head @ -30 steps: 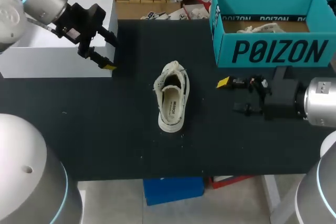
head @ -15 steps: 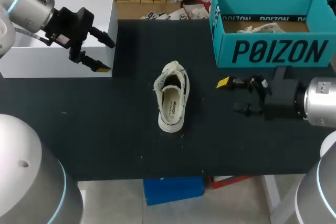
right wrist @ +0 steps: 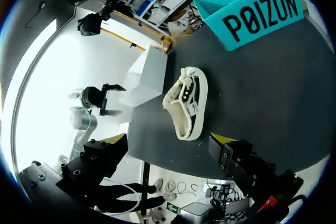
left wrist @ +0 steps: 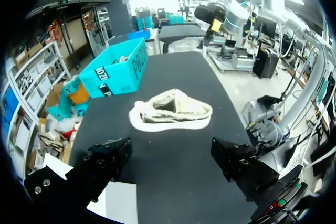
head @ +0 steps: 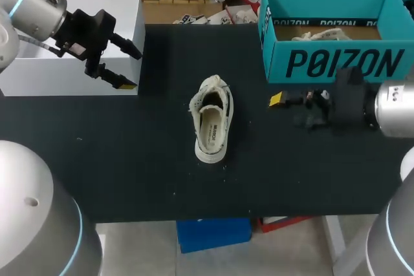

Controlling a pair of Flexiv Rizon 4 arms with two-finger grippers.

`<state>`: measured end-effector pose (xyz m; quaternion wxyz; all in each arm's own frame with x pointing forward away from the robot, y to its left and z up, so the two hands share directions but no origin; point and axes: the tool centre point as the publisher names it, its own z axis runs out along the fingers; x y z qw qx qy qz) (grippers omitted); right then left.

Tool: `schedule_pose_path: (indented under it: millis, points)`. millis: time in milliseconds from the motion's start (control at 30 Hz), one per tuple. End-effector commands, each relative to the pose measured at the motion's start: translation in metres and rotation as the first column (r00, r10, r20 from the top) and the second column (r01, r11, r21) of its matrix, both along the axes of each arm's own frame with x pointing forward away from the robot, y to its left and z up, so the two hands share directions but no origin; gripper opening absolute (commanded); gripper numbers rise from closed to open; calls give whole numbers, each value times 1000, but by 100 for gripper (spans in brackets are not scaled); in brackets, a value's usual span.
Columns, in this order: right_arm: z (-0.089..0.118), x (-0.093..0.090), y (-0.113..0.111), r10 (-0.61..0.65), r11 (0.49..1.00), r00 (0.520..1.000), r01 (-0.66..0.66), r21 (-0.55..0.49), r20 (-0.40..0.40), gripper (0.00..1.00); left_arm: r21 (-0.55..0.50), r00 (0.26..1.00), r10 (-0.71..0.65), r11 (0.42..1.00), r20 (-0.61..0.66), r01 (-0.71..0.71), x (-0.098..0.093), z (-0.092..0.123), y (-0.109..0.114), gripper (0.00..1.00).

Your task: Take the shoe out of the shoebox, open the shoe tongue, remove and reinsert the insole, then place the shoe into the shoebox

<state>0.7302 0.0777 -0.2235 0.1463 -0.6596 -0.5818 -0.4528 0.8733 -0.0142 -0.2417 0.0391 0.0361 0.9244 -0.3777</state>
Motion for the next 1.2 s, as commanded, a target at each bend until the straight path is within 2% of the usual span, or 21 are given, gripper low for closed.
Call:
schedule_pose_path:
  millis: [33, 67, 133, 533, 700, 900, 1200]
  points:
    - [0, 48, 20, 57, 898, 991, -104, -427, -120, 100, 1, 1000, 1, 1000, 3, -1, 0, -1, 0, 100]
    - [-4, 53, 23, 63, 868, 989, -122, -481, -136, 100, 1, 1000, 1, 1000, 3, -1, 0, -1, 0, 100]
    - [-12, 66, 33, 115, 755, 979, -197, -626, -168, 100, 1, 1000, 1, 1000, 3, -1, 0, -1, 0, 100]
    - [-12, 66, 33, 115, 755, 979, -197, -626, -168, 100, 1, 1000, 1, 1000, 3, -1, 0, -1, 0, 100]
    - [-14, 85, 46, 200, 609, 932, -359, -707, -301, 100, 1, 1000, 1, 1000, 3, -1, 0, -1, 0, 100]
    - [-24, 99, 56, 160, 527, 912, -403, -748, -379, 100, 1, 1000, 1, 1000, 3, -1, 0, -1, 0, 100]
    - [-45, 107, 77, 103, 502, 908, -400, -767, -406, 100, 1, 1000, 1, 1000, 3, -1, 0, -1, 0, 100]
